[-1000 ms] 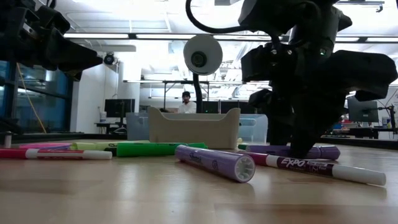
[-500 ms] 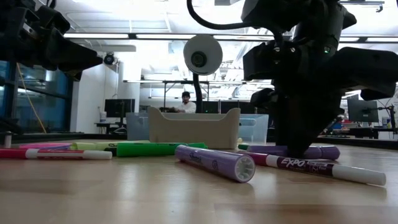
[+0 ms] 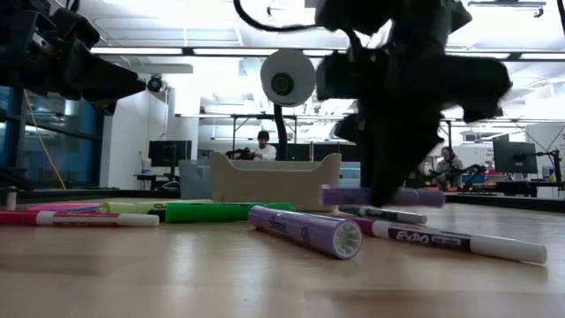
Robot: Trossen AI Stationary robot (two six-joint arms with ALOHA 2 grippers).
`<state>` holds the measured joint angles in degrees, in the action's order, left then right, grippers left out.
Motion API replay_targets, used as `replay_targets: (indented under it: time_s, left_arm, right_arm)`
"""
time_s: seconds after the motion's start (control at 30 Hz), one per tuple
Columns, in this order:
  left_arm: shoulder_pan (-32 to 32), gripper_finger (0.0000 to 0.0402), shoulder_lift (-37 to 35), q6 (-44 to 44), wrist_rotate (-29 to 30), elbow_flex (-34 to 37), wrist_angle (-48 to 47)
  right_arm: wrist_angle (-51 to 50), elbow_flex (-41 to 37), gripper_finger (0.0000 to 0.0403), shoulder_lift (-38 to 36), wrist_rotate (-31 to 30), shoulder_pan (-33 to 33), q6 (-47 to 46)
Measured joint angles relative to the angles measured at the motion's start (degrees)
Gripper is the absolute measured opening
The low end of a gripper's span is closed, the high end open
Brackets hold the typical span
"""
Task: Pick & Place Markers
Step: Put the large purple marker into the gray bin
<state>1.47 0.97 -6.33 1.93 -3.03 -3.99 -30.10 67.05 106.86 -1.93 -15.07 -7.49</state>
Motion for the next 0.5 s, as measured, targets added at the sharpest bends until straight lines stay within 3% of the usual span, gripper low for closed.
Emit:
replay_targets:
  time_s: [0.5]
  left_arm:
    - [-0.01, 0.0122, 0.0, 0.0, 0.01, -0.01, 0.02]
  right_arm:
    - [-11.54, 17.5, 0.0077, -0.34, -7.06, 6.49, 9.24]
